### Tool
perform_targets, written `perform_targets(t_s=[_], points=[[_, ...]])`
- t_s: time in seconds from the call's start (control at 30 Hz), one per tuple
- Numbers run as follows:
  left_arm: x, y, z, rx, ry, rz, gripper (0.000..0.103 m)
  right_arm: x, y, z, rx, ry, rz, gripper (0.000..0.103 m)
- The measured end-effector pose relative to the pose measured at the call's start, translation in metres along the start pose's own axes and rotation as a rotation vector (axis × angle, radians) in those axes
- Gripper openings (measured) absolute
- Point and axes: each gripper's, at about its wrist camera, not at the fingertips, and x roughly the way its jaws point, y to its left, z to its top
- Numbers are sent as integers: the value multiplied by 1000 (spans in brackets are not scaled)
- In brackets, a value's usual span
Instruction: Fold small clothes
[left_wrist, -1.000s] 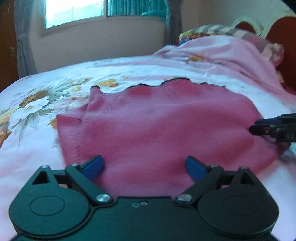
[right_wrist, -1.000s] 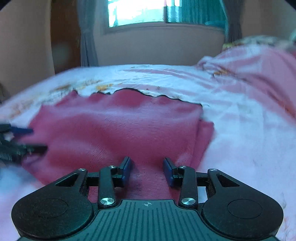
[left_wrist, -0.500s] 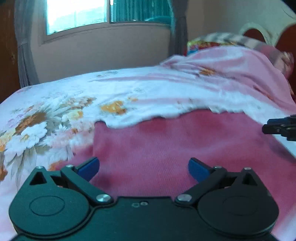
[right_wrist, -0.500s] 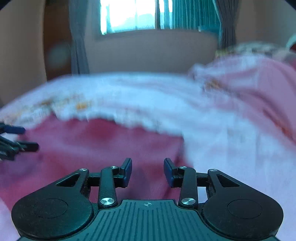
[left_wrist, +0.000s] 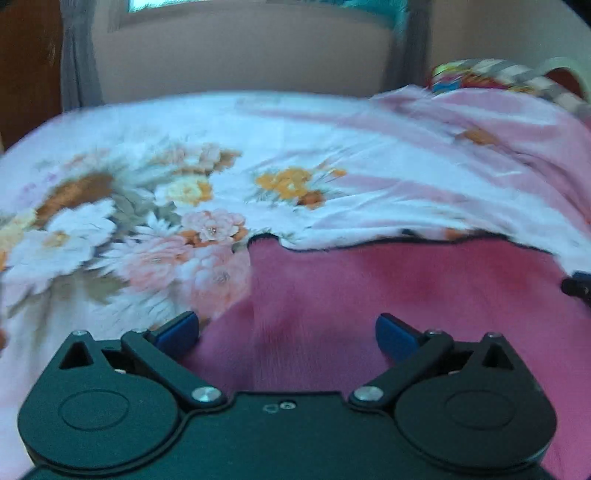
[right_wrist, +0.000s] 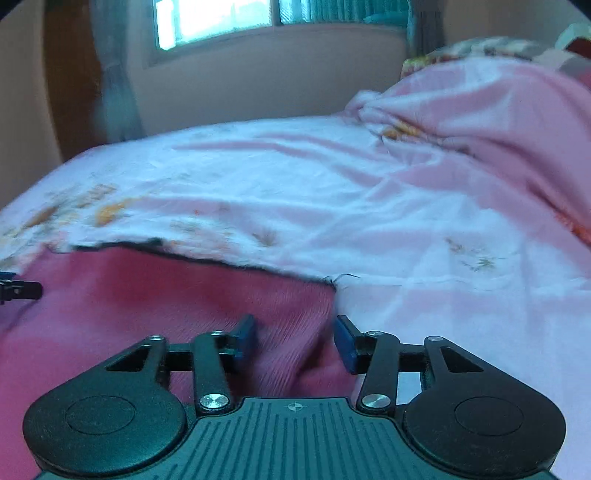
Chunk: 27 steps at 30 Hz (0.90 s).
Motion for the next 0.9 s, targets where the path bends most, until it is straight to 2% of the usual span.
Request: perform_targets(t_s=[0.07,0.13,0.17,0.23,0.27,0.33,0.47,0.57,0.63,0.8,0.9], points=[[-29,-6,-17,25,-27,-25,102,-37,13,-14,-49,-45,16,47],[-45,-15,-40,69,-18,-14,101,-66,26,-32,-90,-67,25,47],[-46,-21,-52,93,0,18,101,-75,31,-43,-96,-51,17,47],[-53,-27,-71,107,-24,66,102,-76,41,-63,-112,9,-9,47],[-54,-27,-71,85,-17,72,102,-77,43,-76,-137,21,-44,47],[-64,-25,-71,23,9,78,101,-87,41,-82,-92,6,-61,47],[-87,-28,-75,62,22,103,101,-120,49,-83,-68,-75,-46,47],[-91,-30,-87,72,50,115,101,-113,58,-89,-98,-2,-83,47],[-95,-28,-95,64,56,113,101,-109,57,-95,-74,52,-91,47],[-102,-24,-101,67,56,105,101,-133,51,-101,-26,-3,-73,47],[-102,-17,-97,42,37,66,101,-143,47,-103,-22,-61,-63,47]])
